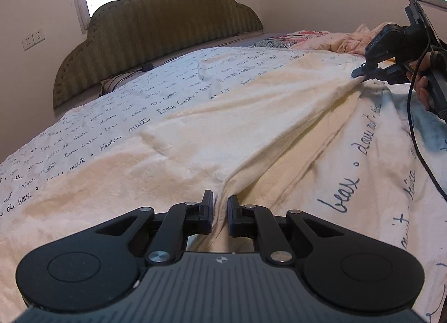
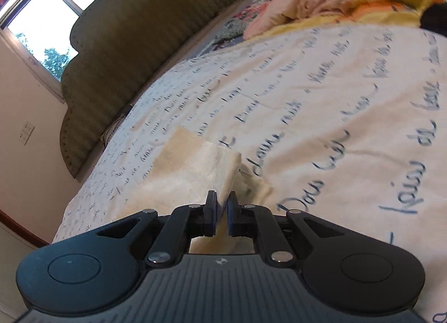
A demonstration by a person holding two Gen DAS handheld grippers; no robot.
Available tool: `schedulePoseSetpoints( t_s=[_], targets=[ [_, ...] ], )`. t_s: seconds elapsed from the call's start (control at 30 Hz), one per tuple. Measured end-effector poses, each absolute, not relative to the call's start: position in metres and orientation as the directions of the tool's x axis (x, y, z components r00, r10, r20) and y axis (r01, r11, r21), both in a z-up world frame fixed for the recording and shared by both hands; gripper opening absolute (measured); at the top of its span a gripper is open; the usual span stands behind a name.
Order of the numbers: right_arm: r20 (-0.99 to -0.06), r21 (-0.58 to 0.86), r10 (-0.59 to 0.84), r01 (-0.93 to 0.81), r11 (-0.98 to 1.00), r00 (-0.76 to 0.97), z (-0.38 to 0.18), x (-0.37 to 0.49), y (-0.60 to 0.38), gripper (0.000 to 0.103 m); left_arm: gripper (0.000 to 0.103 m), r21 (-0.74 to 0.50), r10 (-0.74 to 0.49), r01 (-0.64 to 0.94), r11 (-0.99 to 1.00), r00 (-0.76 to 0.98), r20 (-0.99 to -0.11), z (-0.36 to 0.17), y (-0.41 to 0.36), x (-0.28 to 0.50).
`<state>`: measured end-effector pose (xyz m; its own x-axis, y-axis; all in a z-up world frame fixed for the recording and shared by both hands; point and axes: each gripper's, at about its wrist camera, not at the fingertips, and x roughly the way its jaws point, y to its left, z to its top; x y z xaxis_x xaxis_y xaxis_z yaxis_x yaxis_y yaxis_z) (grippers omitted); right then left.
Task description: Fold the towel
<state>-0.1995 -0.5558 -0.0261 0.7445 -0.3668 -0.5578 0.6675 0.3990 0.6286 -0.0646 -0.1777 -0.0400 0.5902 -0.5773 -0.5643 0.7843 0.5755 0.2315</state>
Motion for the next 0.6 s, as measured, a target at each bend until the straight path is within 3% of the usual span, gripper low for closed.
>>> schedulePoseSetpoints(
  t_s=[0.33, 0.43, 0.53, 0.6],
  targets=[
    [-0.587, 0.56, -0.38, 0.698, 0.447, 0.715, -0.026, -0.192, -0.554, 0.009, 0.011, 0.222, -0.585, 0.797, 0.561, 0.572, -0.575, -0.035, -0.17, -0.065],
    [-0.591, 0.543, -0.418, 0.723, 0.427, 0.69, -0.021, -0.2, -0.553, 0.014, 0.006, 0.21, -0.601, 0.807, 0.552, 0.56, -0.571, -0.033, -0.165, -0.067],
    [-0.554, 0.418, -0.595, 0.812, 0.407, 0.583, -0.003, -0.208, -0.532, 0.017, 0.003, 0.203, -0.613, 0.817, 0.54, 0.546, -0.571, -0.033, -0.161, -0.067],
    [-0.498, 0.289, -0.613, 0.784, 0.549, 0.613, 0.014, -0.192, -0.505, 0.017, 0.003, 0.212, -0.61, 0.817, 0.536, 0.548, -0.572, -0.034, -0.162, -0.068]
  ],
)
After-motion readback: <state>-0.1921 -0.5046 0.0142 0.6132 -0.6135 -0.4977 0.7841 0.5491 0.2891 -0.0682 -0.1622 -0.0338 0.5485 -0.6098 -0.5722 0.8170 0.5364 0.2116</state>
